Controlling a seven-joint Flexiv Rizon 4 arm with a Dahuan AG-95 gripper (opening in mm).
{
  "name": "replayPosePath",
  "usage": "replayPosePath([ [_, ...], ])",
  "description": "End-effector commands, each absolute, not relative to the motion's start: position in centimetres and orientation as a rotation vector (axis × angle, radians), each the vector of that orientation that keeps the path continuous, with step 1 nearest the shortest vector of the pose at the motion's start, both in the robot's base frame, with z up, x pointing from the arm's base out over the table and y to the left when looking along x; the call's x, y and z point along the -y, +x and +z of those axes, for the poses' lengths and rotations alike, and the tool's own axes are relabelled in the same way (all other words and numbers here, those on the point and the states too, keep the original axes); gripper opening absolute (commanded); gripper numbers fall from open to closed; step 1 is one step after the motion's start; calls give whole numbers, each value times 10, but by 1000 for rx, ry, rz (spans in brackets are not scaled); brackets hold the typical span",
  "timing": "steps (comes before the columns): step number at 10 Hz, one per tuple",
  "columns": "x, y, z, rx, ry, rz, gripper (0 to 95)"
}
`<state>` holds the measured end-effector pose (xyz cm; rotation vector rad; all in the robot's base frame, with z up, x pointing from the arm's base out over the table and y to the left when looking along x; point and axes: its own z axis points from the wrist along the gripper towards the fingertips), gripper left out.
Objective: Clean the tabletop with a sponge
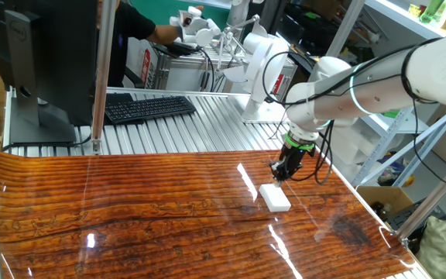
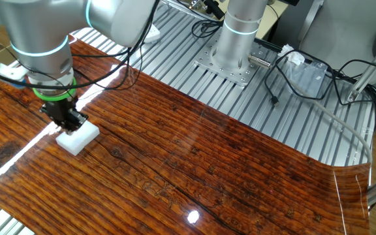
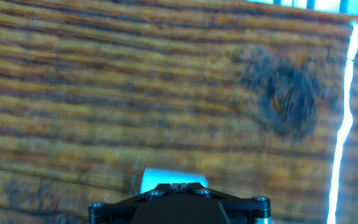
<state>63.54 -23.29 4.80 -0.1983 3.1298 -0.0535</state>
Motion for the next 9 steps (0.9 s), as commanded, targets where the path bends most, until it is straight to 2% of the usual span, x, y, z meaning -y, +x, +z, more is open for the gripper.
replayPosePath([
  [1,235,633,45,-3124,-201,-45,0],
  [7,233,628,43,-3132,-149,-37,0],
  [8,232,628,42,-3133,-147,-37,190],
  [9,232,628,42,-3136,-141,-39,190],
])
